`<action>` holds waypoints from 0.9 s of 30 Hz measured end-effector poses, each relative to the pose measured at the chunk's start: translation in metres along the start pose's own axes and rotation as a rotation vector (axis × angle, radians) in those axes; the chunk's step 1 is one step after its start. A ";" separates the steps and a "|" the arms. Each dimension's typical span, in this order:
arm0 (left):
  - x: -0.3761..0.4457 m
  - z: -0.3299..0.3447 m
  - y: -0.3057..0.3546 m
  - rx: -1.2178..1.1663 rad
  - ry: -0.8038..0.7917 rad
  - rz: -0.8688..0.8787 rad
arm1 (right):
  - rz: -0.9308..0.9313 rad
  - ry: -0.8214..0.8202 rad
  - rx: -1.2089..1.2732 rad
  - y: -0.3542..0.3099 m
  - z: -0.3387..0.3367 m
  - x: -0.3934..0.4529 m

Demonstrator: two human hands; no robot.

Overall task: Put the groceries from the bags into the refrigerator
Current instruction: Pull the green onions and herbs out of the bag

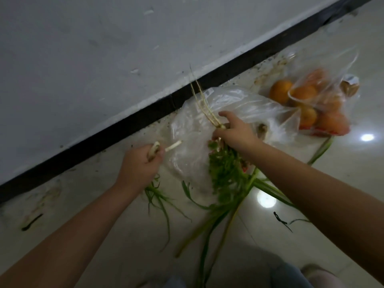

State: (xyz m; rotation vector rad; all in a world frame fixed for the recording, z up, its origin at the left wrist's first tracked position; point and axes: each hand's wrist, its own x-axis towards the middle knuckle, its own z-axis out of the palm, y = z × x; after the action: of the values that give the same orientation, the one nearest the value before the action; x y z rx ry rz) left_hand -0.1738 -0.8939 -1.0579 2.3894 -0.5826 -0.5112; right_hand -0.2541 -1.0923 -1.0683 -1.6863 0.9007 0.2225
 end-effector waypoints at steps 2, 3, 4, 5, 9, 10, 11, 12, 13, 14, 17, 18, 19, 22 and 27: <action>-0.001 0.008 0.009 -0.030 -0.116 0.028 | -0.017 -0.047 0.144 0.002 0.001 -0.004; -0.001 0.012 0.013 -0.083 -0.159 0.012 | -0.041 -0.075 0.155 0.005 0.001 -0.006; -0.001 0.016 0.018 -0.145 -0.177 -0.014 | -0.066 -0.095 0.151 0.007 0.001 -0.009; 0.001 0.020 0.022 -0.198 -0.180 -0.039 | -0.087 -0.112 0.159 0.011 0.000 -0.011; 0.004 0.035 0.033 -0.264 -0.280 -0.085 | -0.115 -0.123 0.247 0.020 0.001 -0.015; 0.004 0.037 0.035 -0.248 -0.322 -0.090 | -0.121 -0.111 0.233 0.022 0.001 -0.015; 0.005 0.040 0.036 -0.229 -0.362 -0.086 | -0.129 -0.090 0.213 0.024 0.000 -0.016; 0.006 0.041 0.036 -0.216 -0.397 -0.079 | -0.144 -0.063 0.181 0.026 -0.002 -0.016; 0.006 0.043 0.036 -0.215 -0.428 -0.077 | -0.172 -0.038 0.124 0.028 -0.004 -0.018; 0.006 0.043 0.036 -0.224 -0.464 -0.086 | -0.209 -0.025 0.049 0.029 -0.005 -0.020; 0.005 0.047 0.039 -0.175 -0.577 -0.080 | -0.278 -0.023 -0.085 0.032 -0.005 -0.024; 0.004 0.050 0.042 -0.133 -0.603 -0.054 | -0.288 -0.037 -0.102 0.034 -0.004 -0.024; 0.004 0.052 0.046 -0.106 -0.612 -0.030 | -0.297 -0.056 -0.121 0.035 -0.001 -0.024; 0.006 0.055 0.055 -0.073 -0.595 0.000 | -0.274 -0.070 -0.106 0.037 0.003 -0.024; 0.011 0.049 0.039 0.090 -0.574 -0.135 | -0.064 0.092 0.098 0.043 -0.023 -0.024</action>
State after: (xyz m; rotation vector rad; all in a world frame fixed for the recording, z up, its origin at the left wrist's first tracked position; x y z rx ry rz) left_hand -0.1996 -0.9509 -1.0707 2.3676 -0.6976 -1.2751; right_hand -0.3055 -1.1048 -1.0789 -1.6422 0.9093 0.0575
